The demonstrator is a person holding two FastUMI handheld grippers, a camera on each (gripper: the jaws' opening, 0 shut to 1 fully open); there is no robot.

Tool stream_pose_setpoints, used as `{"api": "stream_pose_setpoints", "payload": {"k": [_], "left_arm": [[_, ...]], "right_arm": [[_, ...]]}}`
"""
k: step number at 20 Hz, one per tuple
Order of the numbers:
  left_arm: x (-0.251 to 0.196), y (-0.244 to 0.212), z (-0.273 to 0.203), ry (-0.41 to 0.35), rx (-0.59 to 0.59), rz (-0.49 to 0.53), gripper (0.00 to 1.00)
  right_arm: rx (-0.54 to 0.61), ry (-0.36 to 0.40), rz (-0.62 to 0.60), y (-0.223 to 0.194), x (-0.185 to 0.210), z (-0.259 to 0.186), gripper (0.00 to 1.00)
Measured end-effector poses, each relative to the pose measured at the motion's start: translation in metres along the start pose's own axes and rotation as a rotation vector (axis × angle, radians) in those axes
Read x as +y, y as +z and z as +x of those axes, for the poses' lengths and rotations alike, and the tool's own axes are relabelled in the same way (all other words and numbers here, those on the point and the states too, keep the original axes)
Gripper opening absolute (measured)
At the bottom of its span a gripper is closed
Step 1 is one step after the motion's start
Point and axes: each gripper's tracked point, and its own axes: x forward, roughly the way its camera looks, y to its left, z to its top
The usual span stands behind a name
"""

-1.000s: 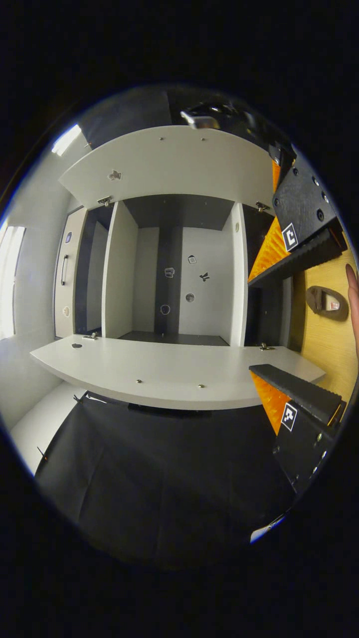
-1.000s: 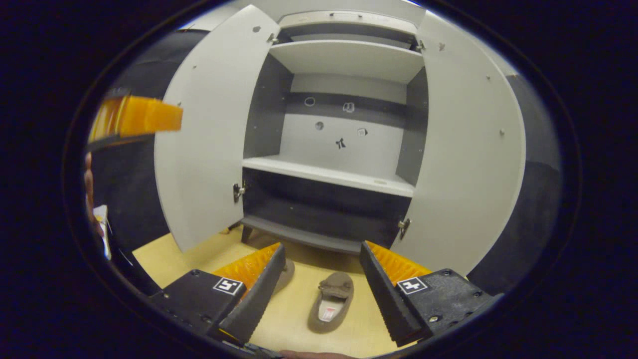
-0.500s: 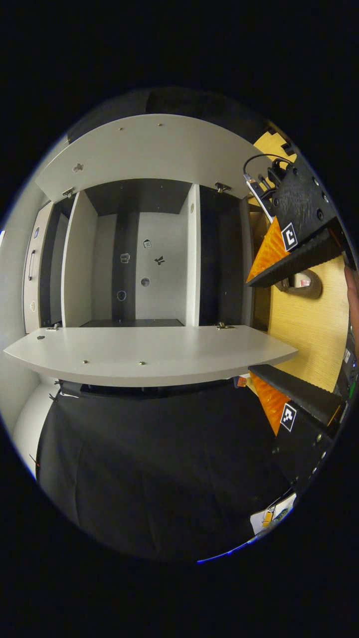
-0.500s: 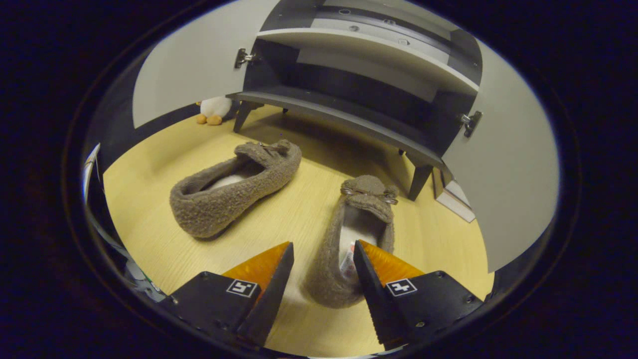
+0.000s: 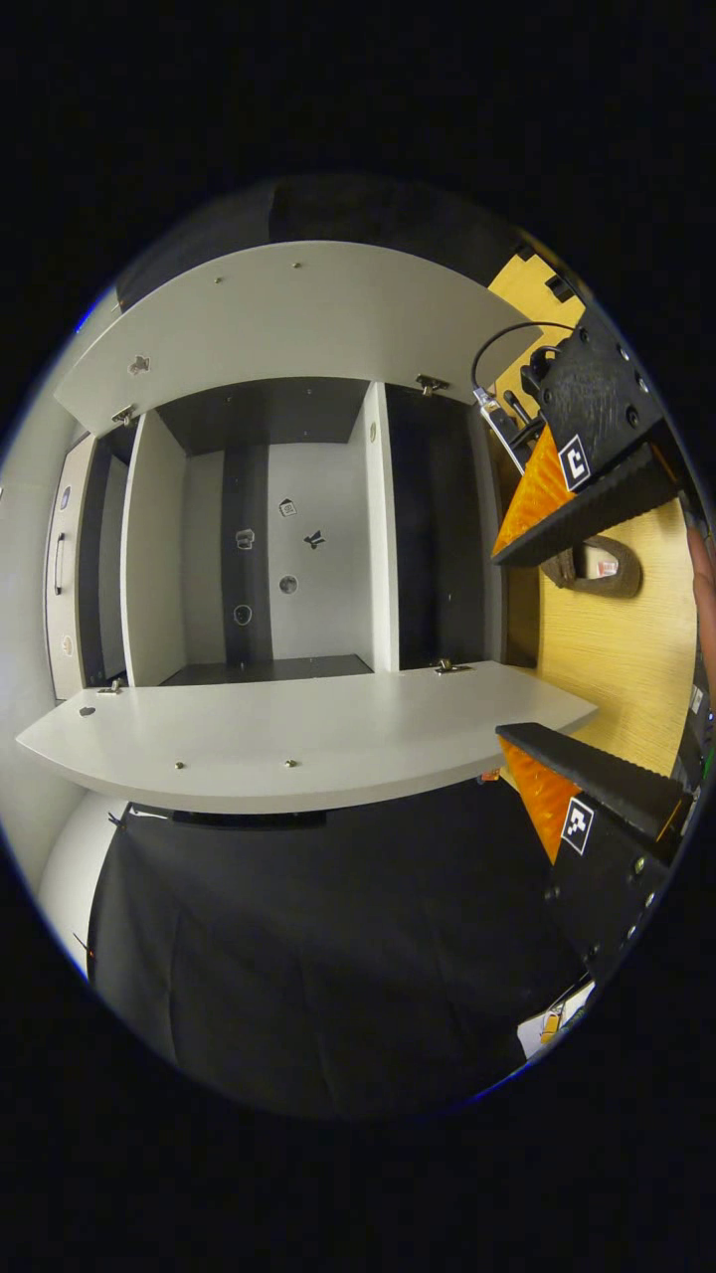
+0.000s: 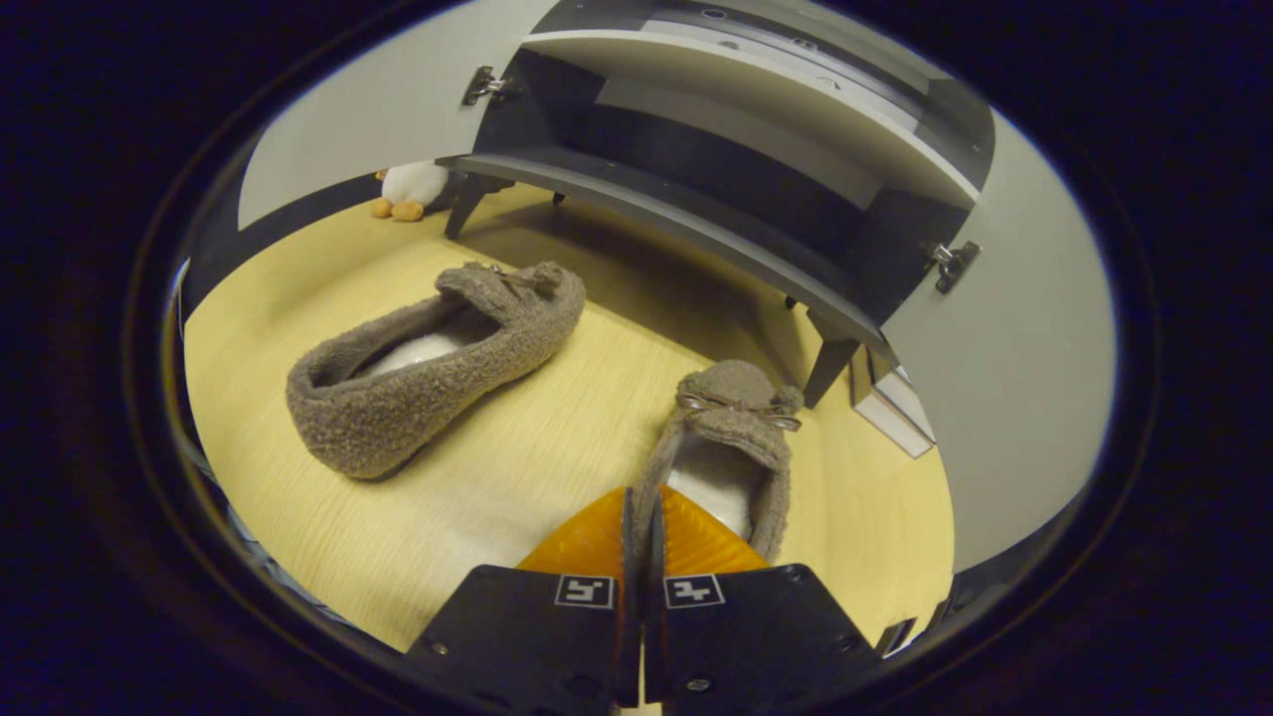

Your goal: Grab one shoe with the right hand and put it into the shoe cabinet, grab the other shoe with the left hand and put it into the shoe cabinet; then close the right door with the right hand and the left door with the left hand.

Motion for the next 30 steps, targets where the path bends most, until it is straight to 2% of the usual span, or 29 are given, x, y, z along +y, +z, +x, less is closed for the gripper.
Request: {"api": "stream_pose_setpoints", "payload": {"k": [3, 7, 13, 15, 18, 20, 23, 27, 30], "left_arm": [[-0.004, 0.001, 0.003, -0.009, 0.004, -0.012, 0.96], [-0.015, 0.003, 0.006, -0.046, -0.008, -0.009, 0.96], [-0.019, -0.001, 0.008, -0.09, -0.018, -0.035, 0.96], [-0.018, -0.002, 0.008, -0.095, -0.016, -0.049, 0.95], [-0.016, -0.002, 0.008, -0.099, -0.028, -0.052, 0.96], [-0.013, -0.005, 0.006, -0.103, -0.033, -0.052, 0.95], [-0.009, -0.015, -0.001, -0.127, -0.012, -0.079, 0.96], [0.021, -0.027, -0.01, -0.076, 0.008, -0.119, 0.96], [0.038, -0.035, -0.016, -0.048, 0.039, -0.135, 0.94]], "right_arm": [[-0.05, -0.02, -0.029, 0.01, -0.015, -0.019, 0.05], [-0.158, -0.067, -0.051, 0.047, -0.043, -0.059, 0.05], [-0.375, -0.161, -0.068, 0.146, -0.089, -0.13, 0.05], [-0.427, -0.16, -0.041, 0.183, -0.101, -0.153, 0.05], [-0.456, -0.111, -0.008, 0.24, -0.118, -0.172, 0.05], [-0.488, -0.092, 0.033, 0.282, -0.132, -0.171, 0.05], [-0.464, -0.077, 0.019, 0.329, -0.142, -0.131, 0.05], [-0.345, -0.049, 0.054, 0.37, -0.159, -0.062, 0.05], [-0.324, -0.044, 0.065, 0.399, -0.176, -0.042, 0.05]]}}
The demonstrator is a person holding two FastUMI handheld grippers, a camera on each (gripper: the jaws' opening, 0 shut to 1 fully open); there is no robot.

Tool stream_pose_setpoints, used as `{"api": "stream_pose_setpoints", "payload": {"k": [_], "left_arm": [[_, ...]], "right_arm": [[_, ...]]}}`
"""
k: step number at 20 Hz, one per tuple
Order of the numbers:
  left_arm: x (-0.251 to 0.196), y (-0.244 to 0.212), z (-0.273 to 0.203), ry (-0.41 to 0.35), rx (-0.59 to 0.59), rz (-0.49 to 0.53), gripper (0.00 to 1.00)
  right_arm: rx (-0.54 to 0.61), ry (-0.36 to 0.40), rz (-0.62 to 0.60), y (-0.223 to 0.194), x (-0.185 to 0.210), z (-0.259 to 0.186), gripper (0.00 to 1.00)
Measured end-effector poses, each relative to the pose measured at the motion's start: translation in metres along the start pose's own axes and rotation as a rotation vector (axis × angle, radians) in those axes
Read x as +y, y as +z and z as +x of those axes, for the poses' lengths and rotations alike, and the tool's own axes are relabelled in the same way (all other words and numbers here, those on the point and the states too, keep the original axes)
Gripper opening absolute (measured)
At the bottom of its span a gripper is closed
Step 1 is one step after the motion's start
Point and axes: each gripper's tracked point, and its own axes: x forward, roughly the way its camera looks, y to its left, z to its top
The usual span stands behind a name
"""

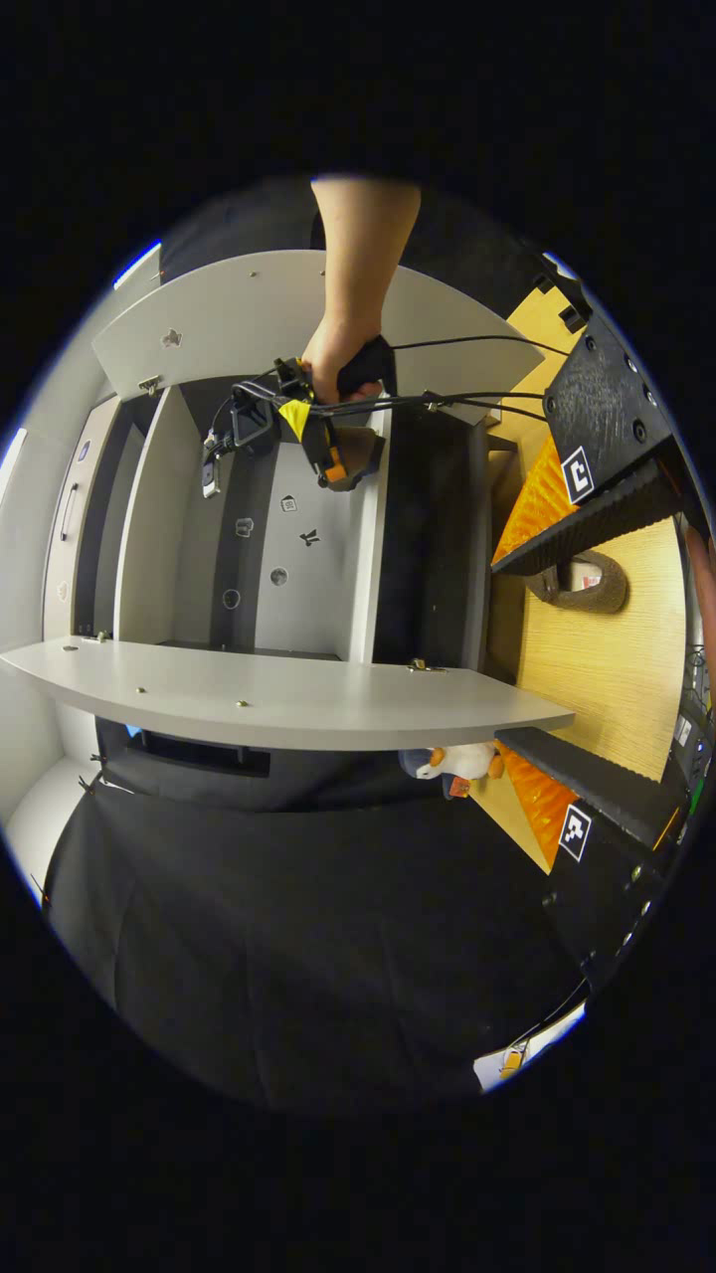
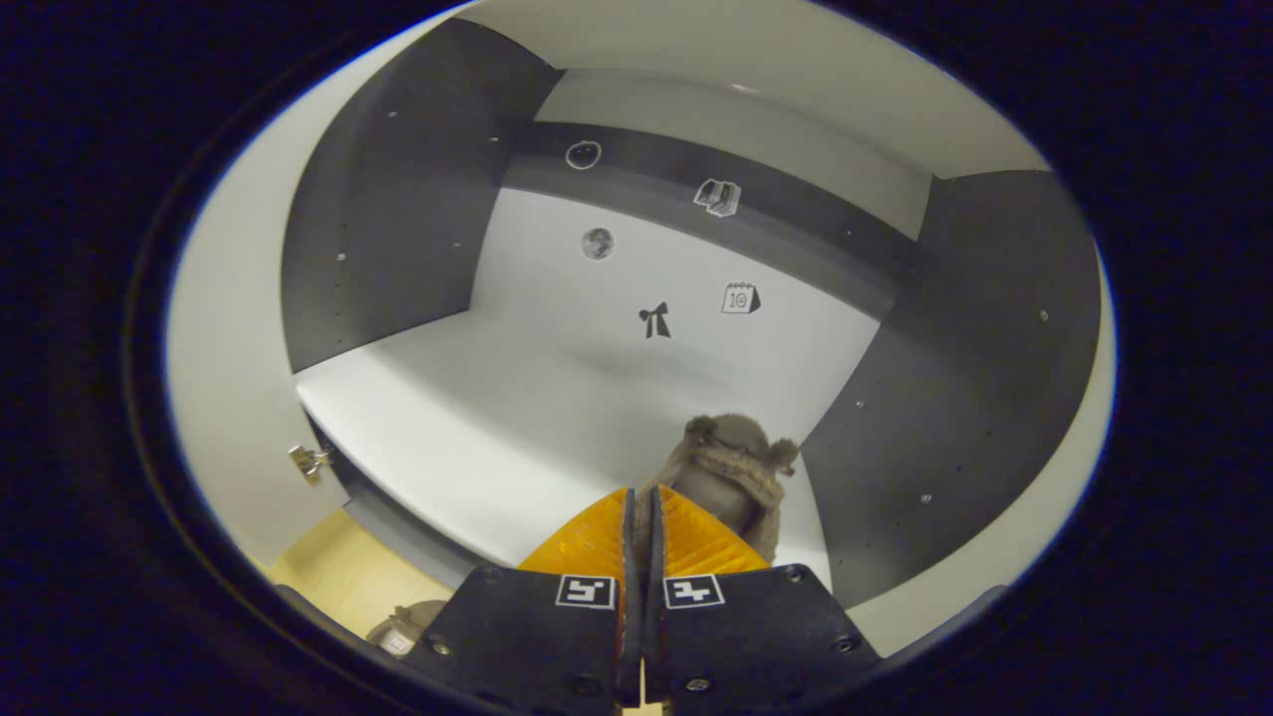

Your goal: Grab one shoe with the right hand and put it into the shoe cabinet, grab the other shoe with the left hand and put it into the shoe cabinet; then close the right door with the right hand and the left door with the left hand.

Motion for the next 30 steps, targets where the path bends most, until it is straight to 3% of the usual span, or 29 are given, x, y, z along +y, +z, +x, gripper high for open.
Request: {"api": "stream_pose_setpoints", "payload": {"k": [3, 6, 8, 9, 11, 15, 17, 18, 19, 21, 23, 25, 28, 30], "left_arm": [[0.007, -0.005, -0.001, 0.011, -0.001, -0.012, 0.94], [0.0, -0.011, -0.001, 0.006, 0.018, -0.03, 0.94], [-0.006, -0.017, 0.005, -0.001, 0.032, -0.024, 0.94], [-0.01, -0.019, 0.008, -0.012, 0.035, -0.018, 0.94], [-0.021, -0.029, 0.018, -0.04, 0.054, -0.005, 0.94], [-0.041, -0.078, 0.051, -0.079, 0.114, 0.063, 0.94], [-0.052, -0.112, 0.072, -0.093, 0.167, 0.079, 0.94], [-0.058, -0.123, 0.088, -0.107, 0.203, 0.089, 0.94], [-0.063, -0.132, 0.103, -0.114, 0.243, 0.099, 0.94], [-0.064, -0.106, 0.135, -0.118, 0.284, 0.094, 0.94], [-0.046, -0.102, 0.134, -0.11, 0.324, 0.076, 0.94], [-0.037, -0.11, 0.154, -0.084, 0.359, 0.088, 0.94], [-0.055, -0.136, 0.162, -0.114, 0.426, 0.086, 0.94], [-0.054, -0.143, 0.17, -0.105, 0.452, 0.086, 0.75]], "right_arm": [[0.006, 0.055, 0.015, 0.003, 0.003, -0.005, 0.12], [-0.061, 0.002, 0.032, 0.011, -0.014, -0.029, 0.88], [-0.148, -0.073, 0.051, 0.019, -0.036, -0.051, 0.95], [-0.204, -0.094, 0.066, 0.025, -0.041, -0.071, 0.9], [-0.31, -0.154, 0.087, 0.03, -0.054, -0.119, 0.9], [-0.42, -0.13, 0.166, -0.01, -0.036, -0.223, 0.92], [-0.343, -0.093, 0.214, -0.053, -0.021, -0.257, 0.91], [-0.288, -0.074, 0.257, -0.072, -0.017, -0.271, 0.96], [-0.232, -0.058, 0.296, -0.09, -0.012, -0.279, 0.92], [-0.143, -0.076, 0.298, -0.124, -0.017, -0.292, 0.92], [-0.066, -0.115, 0.241, -0.15, -0.026, -0.299, 0.92], [-0.043, -0.086, 0.226, -0.152, -0.021, -0.307, 0.92], [-0.048, -0.072, 0.183, -0.145, -0.019, -0.308, 0.92], [-0.044, -0.057, 0.163, -0.143, -0.013, -0.306, 0.92]]}}
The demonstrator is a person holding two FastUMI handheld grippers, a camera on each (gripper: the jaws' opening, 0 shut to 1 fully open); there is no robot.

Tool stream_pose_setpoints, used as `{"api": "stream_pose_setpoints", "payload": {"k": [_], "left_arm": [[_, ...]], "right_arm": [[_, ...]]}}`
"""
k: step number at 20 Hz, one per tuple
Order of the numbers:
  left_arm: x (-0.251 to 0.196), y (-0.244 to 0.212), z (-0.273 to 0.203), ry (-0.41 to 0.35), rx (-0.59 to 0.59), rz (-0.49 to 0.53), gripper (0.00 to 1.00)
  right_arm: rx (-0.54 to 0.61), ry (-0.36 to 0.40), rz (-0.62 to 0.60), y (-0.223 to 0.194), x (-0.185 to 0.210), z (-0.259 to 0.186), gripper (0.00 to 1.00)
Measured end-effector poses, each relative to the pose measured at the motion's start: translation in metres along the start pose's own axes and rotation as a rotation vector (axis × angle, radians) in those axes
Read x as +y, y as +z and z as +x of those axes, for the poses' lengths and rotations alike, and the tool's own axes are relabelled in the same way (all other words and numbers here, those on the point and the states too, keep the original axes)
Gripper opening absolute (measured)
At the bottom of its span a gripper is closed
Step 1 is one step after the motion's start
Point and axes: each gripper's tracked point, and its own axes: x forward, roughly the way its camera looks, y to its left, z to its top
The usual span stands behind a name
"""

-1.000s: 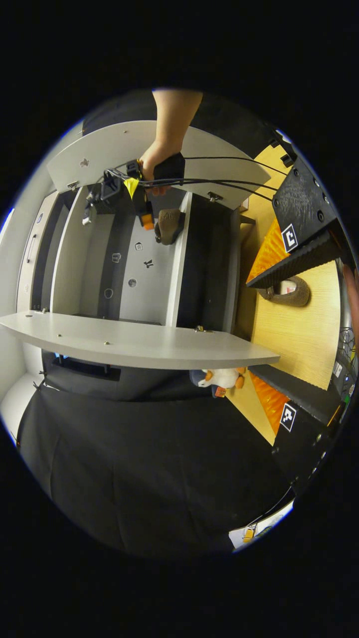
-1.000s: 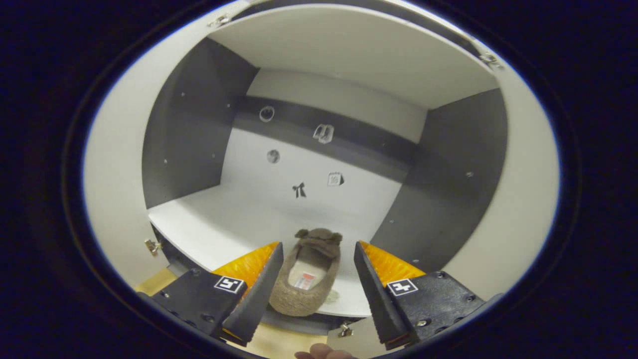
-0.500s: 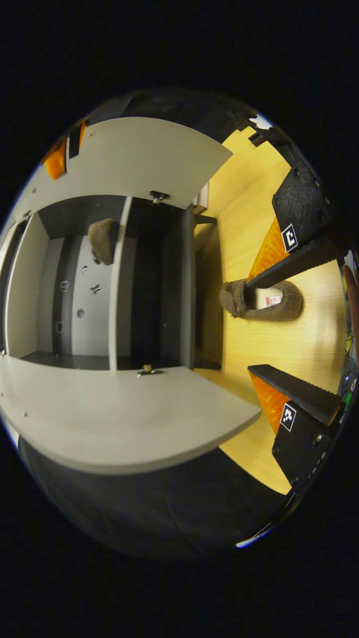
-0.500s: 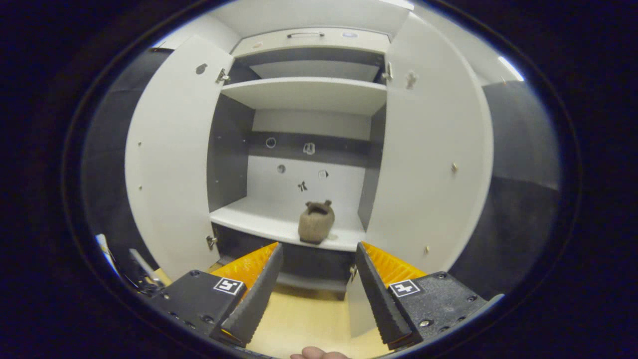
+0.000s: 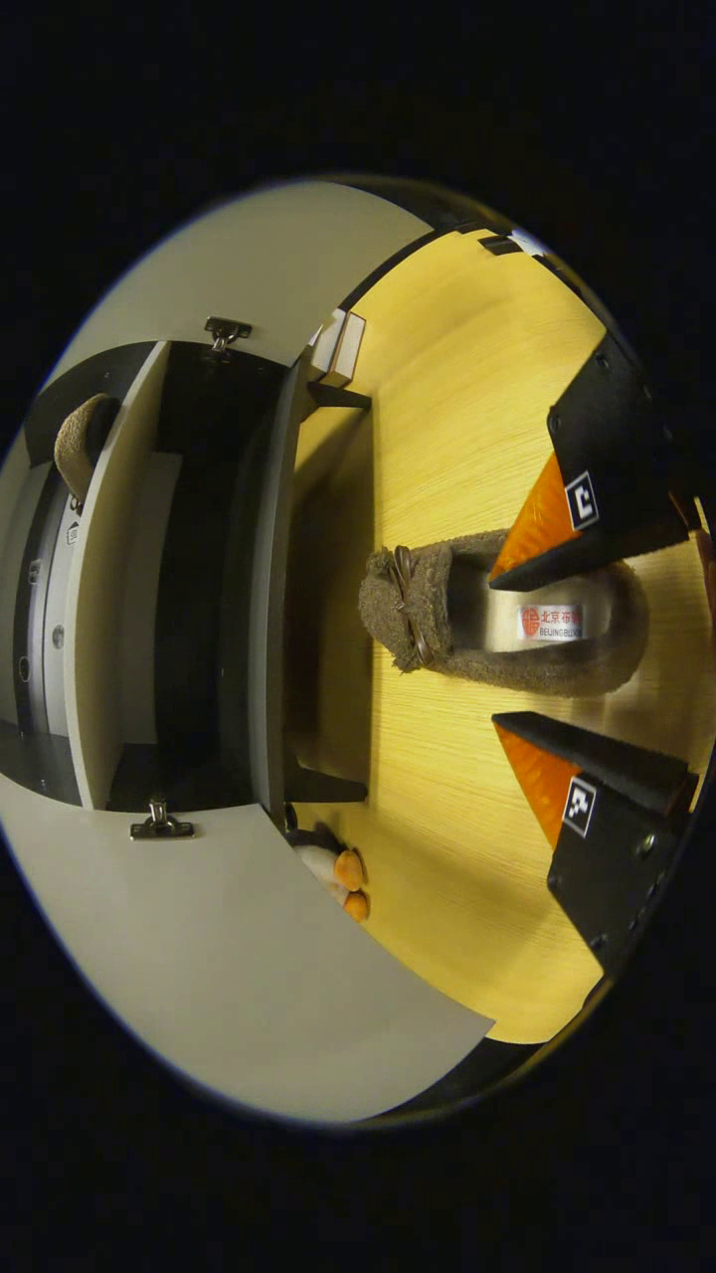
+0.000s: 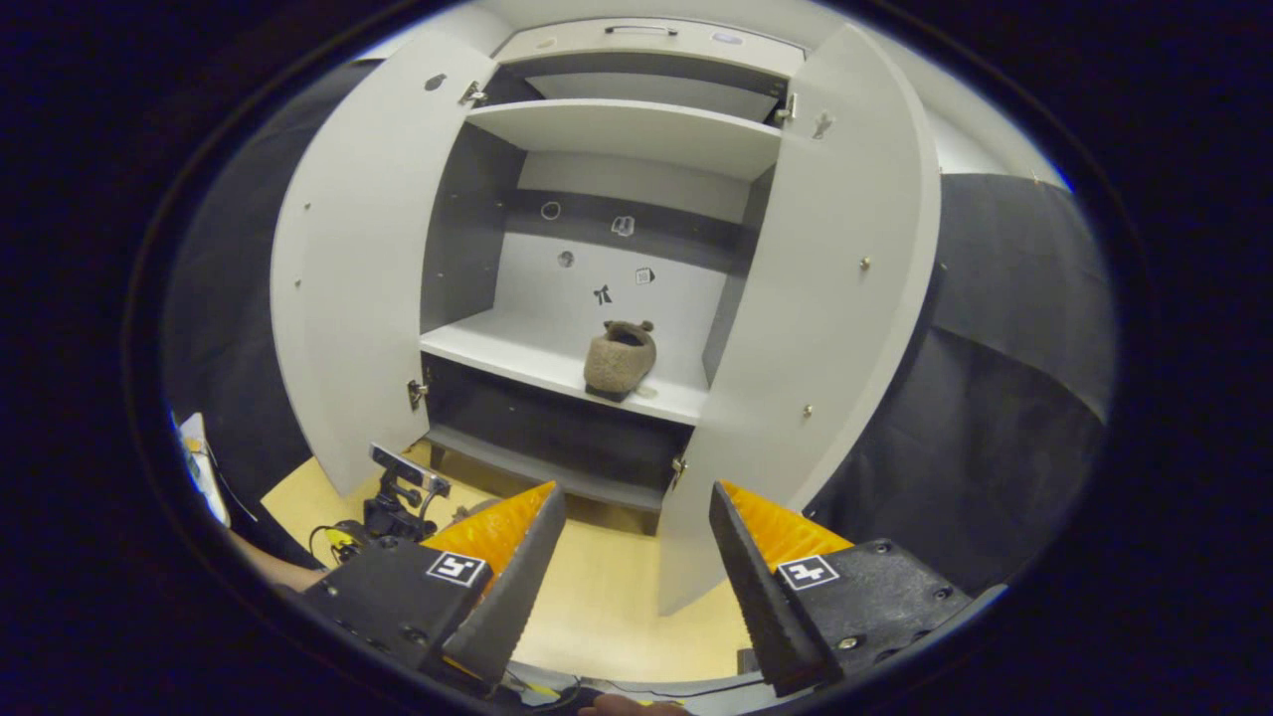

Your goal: Grab one shoe with the right hand and put it into the shoe cabinet, grab the other shoe with the left hand and put it into the shoe cabinet; then close the right door with the right hand and the left door with the left hand.

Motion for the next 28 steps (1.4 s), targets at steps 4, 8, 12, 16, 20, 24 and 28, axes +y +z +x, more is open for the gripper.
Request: {"api": "stream_pose_setpoints", "payload": {"k": [4, 8, 12, 16, 20, 24, 28], "left_arm": [[0.014, -0.003, 0.012, 0.043, 0.032, -0.052, 0.23], [0.015, -0.003, 0.01, 0.096, 0.029, -0.024, 0.05], [0.017, -0.001, 0.005, 0.116, 0.035, -0.054, 0.05], [0.015, 0.043, -0.033, 0.103, -0.04, -0.078, 0.02], [0.009, 0.137, -0.1, 0.065, -0.205, -0.092, 0.02], [0.011, 0.23, -0.142, 0.055, -0.268, -0.113, 0.02], [0.021, 0.331, -0.152, 0.129, -0.351, -0.095, 0.02]], "right_arm": [[0.033, 0.051, -0.048, -0.01, 0.017, 0.007, 0.92], [0.034, 0.083, -0.072, -0.009, 0.028, 0.01, 0.92], [0.064, 0.129, -0.106, -0.015, 0.04, 0.01, 0.92], [0.071, 0.131, -0.111, -0.018, 0.036, 0.012, 0.92], [0.078, 0.147, -0.066, -0.02, 0.039, 0.021, 0.92], [0.059, 0.174, -0.027, -0.016, 0.044, 0.024, 0.92], [0.036, 0.202, 0.062, -0.009, 0.046, 0.032, 0.92]]}}
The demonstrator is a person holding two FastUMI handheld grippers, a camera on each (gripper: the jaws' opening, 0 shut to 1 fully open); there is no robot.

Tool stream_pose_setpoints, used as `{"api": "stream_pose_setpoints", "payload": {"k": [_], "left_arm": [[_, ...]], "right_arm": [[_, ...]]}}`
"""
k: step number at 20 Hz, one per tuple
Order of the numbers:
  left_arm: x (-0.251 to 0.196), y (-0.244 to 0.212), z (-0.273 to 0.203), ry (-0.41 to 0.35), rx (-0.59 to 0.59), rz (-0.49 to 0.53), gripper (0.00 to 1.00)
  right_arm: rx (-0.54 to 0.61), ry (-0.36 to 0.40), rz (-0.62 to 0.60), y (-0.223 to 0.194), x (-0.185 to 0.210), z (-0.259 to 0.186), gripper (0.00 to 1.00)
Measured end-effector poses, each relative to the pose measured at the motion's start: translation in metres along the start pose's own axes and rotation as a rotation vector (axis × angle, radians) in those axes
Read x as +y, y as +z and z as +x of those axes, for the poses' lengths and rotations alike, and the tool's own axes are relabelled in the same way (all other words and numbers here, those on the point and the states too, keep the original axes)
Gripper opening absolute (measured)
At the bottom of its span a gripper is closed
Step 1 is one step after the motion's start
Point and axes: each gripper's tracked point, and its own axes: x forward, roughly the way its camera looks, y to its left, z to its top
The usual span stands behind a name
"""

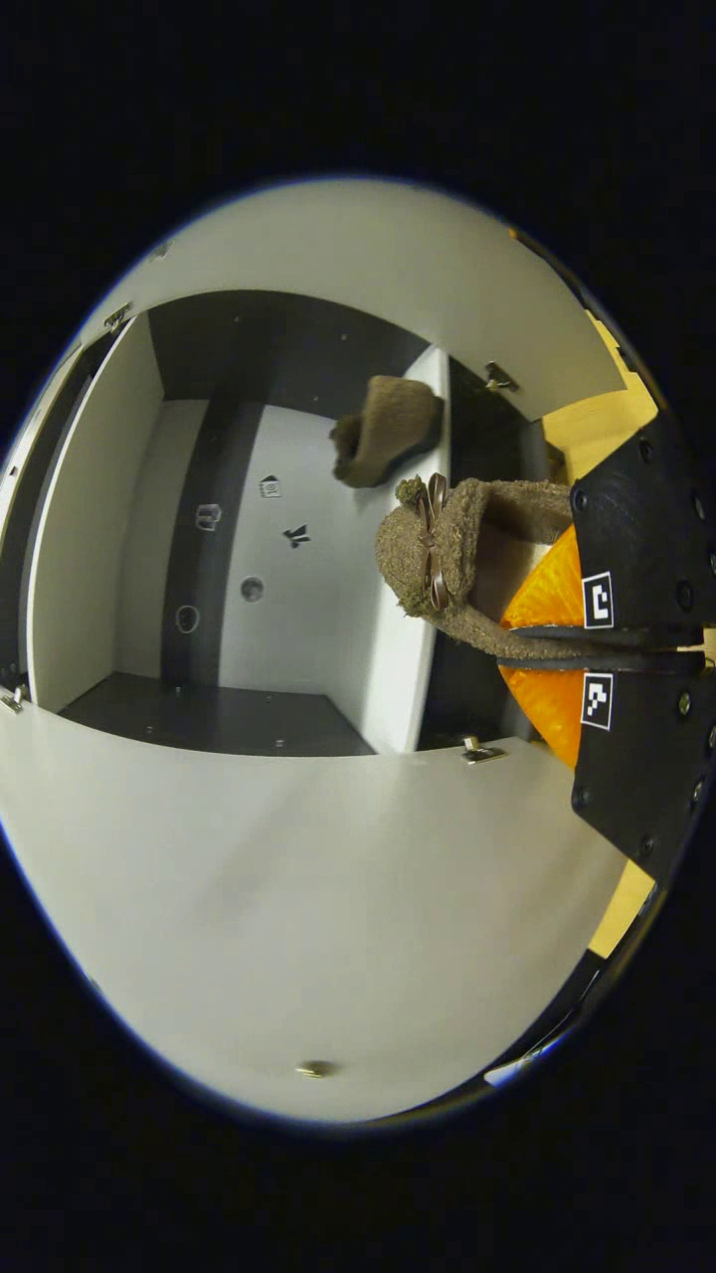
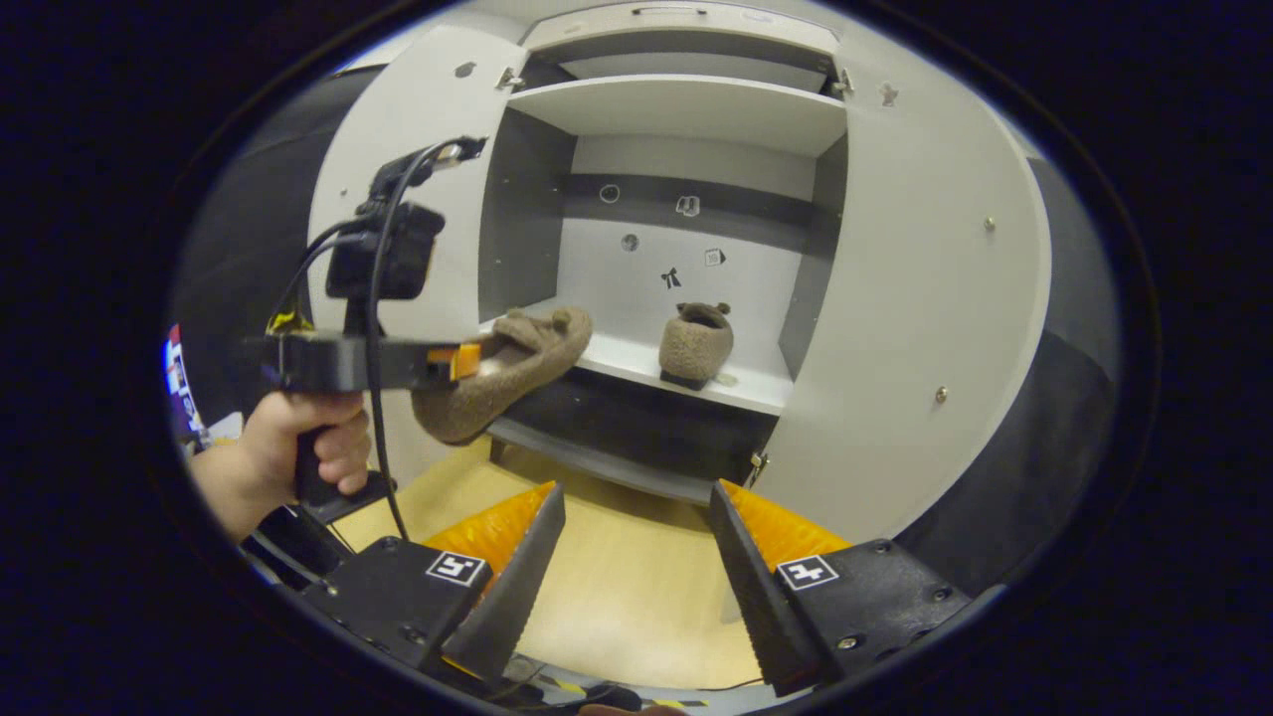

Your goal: Grab one shoe with the right hand and put it into the shoe cabinet, grab the other shoe with the left hand and put it into the shoe cabinet; then close the right door with the right hand and the left door with the left hand.

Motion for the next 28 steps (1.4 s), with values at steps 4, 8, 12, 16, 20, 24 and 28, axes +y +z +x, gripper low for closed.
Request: {"api": "stream_pose_setpoints", "payload": {"k": [4, 8, 12, 16, 20, 24, 28], "left_arm": [[-0.009, 0.052, 0.07, 0.044, 0.006, -0.024, 0.02], [-0.022, 0.077, 0.145, 0.077, 0.029, 0.011, 0.02], [-0.029, 0.06, 0.192, 0.115, 0.149, -0.016, 0.02], [-0.046, 0.074, 0.193, 0.045, 0.096, -0.078, 0.05], [-0.044, 0.077, 0.177, 0.044, 0.077, 0.064, 0.75], [-0.047, 0.093, 0.138, 0.008, -0.031, 0.048, 0.79], [-0.061, 0.115, 0.064, -0.156, -0.25, 0.001, 0.8]], "right_arm": [[-0.039, 0.016, 0.035, 0.009, -0.006, 0.004, 0.92], [-0.077, 0.028, 0.007, 0.015, -0.007, 0.003, 0.92], [-0.078, -0.006, 0.047, 0.014, -0.027, 0.01, 0.92], [-0.076, -0.022, 0.085, 0.015, -0.038, 0.015, 0.92], [-0.077, 0.004, 0.076, 0.013, -0.029, 0.024, 0.92], [-0.077, 0.024, 0.063, 0.015, -0.021, 0.026, 0.92], [-0.106, -0.007, 0.041, 0.022, -0.024, 0.022, 0.92]]}}
